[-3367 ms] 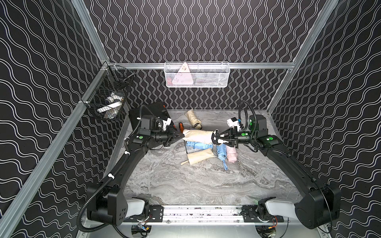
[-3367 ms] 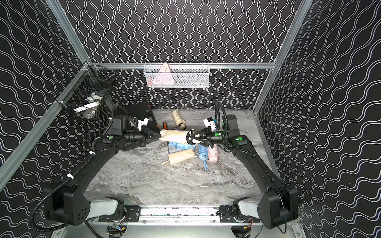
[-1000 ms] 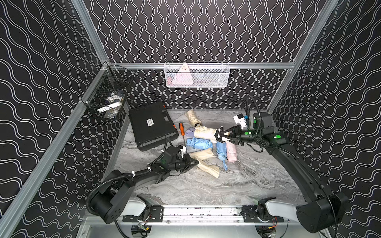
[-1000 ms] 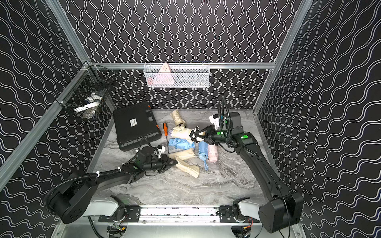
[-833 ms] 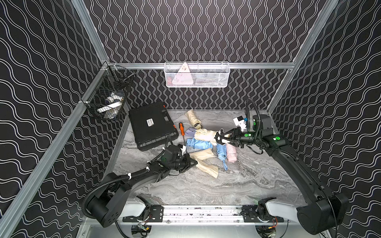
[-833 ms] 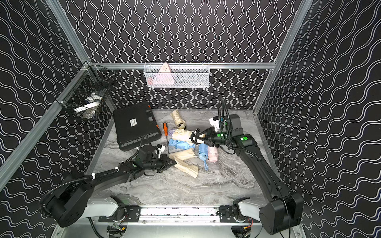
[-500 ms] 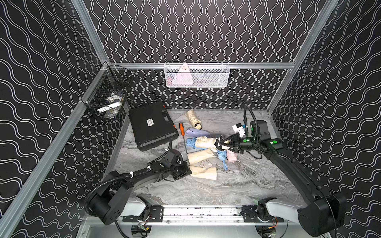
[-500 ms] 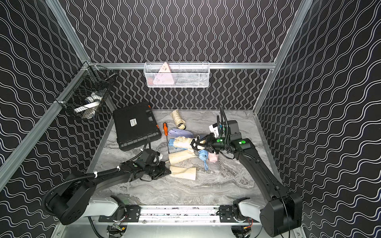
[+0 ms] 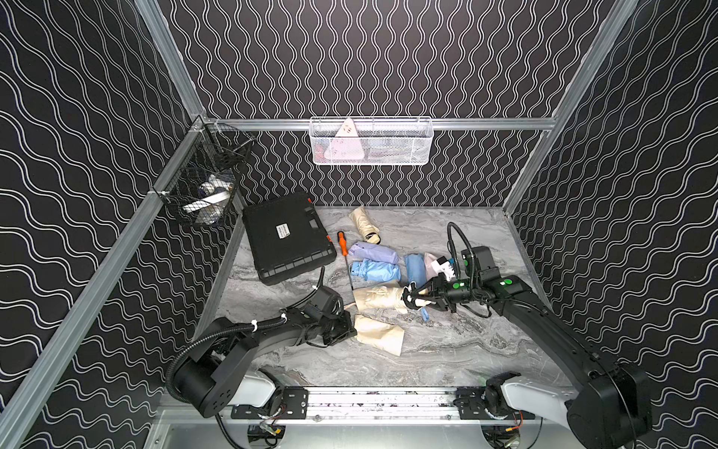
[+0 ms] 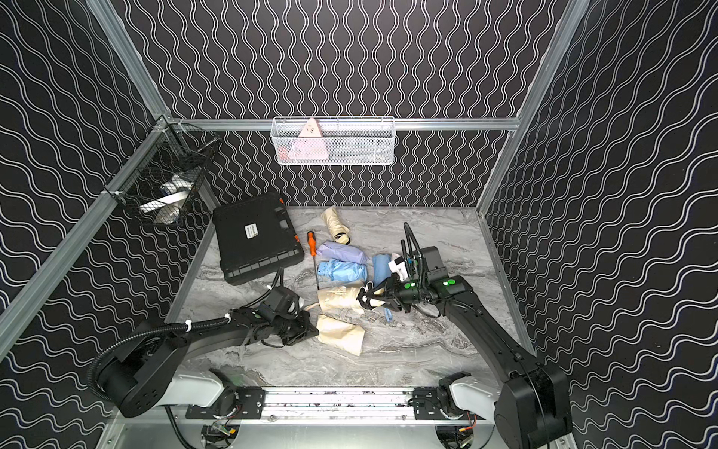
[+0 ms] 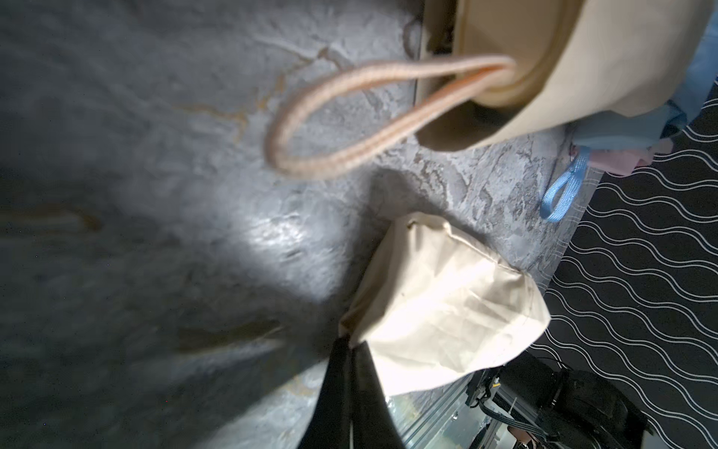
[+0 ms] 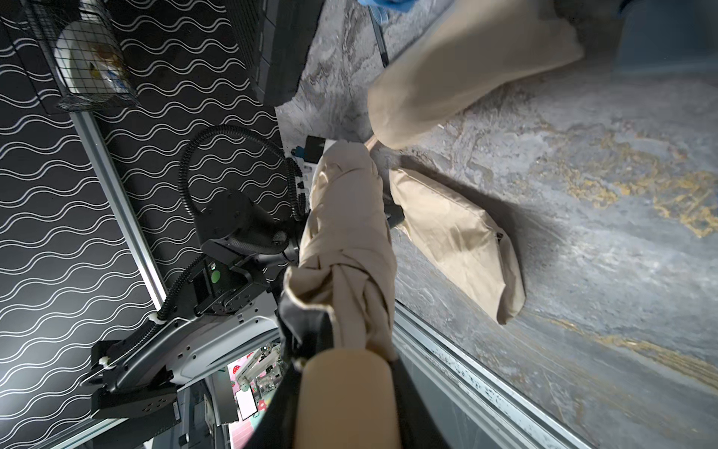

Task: Take umbrellas out of sleeves
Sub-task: Place the umbrella sleeve at the center of the board.

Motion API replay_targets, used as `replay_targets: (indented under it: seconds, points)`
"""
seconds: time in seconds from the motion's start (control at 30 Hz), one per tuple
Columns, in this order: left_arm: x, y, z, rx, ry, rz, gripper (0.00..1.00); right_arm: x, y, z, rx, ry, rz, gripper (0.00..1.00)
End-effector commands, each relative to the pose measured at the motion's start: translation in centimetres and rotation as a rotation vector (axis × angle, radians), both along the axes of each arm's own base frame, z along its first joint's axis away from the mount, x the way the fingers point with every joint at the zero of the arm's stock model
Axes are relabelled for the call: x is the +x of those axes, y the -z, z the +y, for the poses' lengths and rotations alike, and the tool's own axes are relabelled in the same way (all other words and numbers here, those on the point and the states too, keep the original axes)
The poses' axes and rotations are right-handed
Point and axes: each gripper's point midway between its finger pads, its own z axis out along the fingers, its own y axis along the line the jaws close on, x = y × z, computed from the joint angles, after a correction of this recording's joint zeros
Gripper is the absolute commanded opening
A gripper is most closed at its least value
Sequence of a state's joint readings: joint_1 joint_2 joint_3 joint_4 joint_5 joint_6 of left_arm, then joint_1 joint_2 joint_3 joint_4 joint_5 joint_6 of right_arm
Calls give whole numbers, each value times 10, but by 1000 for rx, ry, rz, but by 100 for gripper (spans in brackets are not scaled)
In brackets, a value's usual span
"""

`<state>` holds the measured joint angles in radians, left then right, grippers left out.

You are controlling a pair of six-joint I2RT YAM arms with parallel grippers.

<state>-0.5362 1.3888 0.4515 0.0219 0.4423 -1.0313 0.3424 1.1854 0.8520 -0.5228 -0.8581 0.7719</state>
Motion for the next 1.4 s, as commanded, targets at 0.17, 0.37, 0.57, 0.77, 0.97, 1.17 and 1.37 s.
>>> replay_targets:
  seconds: [0.17,0.37,0.57,0.77,0.97,1.17,1.37]
  points:
    - [2,4,2,-43,-91,11,0,-1,0,15,104,-52,29,0]
    - [0,4,4,-53,-120,14,0,-5,13,18,126,-53,66,0]
    - [-4,10,6,-56,-125,27,0,-15,28,27,118,-107,90,0]
    - [-4,11,6,-59,-129,26,0,-21,42,29,100,-129,110,0]
    - [-5,11,7,-59,-129,26,0,-22,60,26,60,-120,115,0]
    - [-5,11,6,-61,-131,28,0,-22,76,25,44,-117,126,0]
    - [-4,13,6,-62,-135,31,0,-24,101,21,11,-102,152,0]
